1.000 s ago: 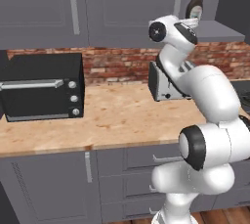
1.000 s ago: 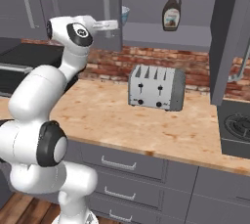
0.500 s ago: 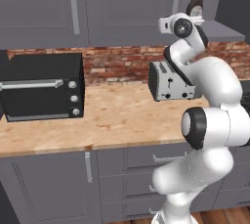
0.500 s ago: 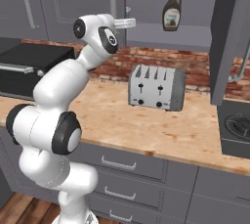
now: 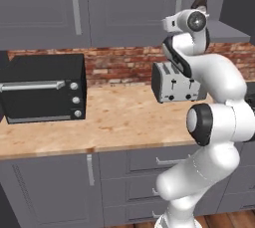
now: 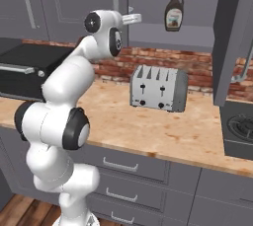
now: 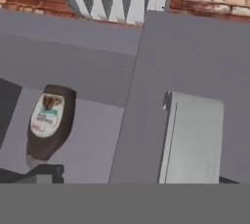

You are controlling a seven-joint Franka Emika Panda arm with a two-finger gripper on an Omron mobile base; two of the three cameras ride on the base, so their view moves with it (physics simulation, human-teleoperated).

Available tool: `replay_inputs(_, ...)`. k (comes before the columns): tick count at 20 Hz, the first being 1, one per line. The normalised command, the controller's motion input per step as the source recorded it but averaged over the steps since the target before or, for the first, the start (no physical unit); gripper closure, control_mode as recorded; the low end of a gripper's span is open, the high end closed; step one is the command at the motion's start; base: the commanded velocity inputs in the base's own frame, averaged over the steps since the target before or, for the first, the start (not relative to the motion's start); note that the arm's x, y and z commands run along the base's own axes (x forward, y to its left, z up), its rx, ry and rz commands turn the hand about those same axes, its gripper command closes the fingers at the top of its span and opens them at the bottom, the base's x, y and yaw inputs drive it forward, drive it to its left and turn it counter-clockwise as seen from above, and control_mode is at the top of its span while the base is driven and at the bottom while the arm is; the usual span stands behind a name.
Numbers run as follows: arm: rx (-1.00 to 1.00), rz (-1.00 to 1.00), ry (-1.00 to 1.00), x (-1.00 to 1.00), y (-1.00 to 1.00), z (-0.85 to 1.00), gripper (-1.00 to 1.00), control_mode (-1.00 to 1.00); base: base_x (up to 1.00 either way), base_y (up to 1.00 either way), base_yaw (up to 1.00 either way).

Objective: Pick the mug and place it in the sink. Pick the bowl and place it in the open cabinet and then close the cabinet.

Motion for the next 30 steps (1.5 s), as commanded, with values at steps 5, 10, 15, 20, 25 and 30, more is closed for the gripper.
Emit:
replay_inputs(5, 0.01, -0.01, -0.02, -0.23, 0.01, 0.00, -1.00, -1.00, 0.00, 0.00, 0.00)
replay_inputs(10, 0.08, 0.00, -0.10, -0.90, 0.00, 0.39, -1.00, -1.00, 0.00, 0.00, 0.00)
replay_inputs(15, 0.00, -0.01, -0.13, -1.00, 0.00, 0.38, -1.00, -1.00, 0.00, 0.00, 0.00)
replay_inputs(20, -0.03, -0.01, -0.02, 0.08, 0.00, 0.01, -1.00, -1.00, 0.00, 0.00, 0.00)
replay_inputs(25, -0.09, 0.00, 0.00, 1.00, 0.00, -0.01, -1.00, -1.00, 0.00, 0.00, 0.00)
replay_inputs(30, -0.15, 0.00, 0.07, 1.00, 0.00, -0.01, -1.00, -1.00, 0.00, 0.00, 0.00)
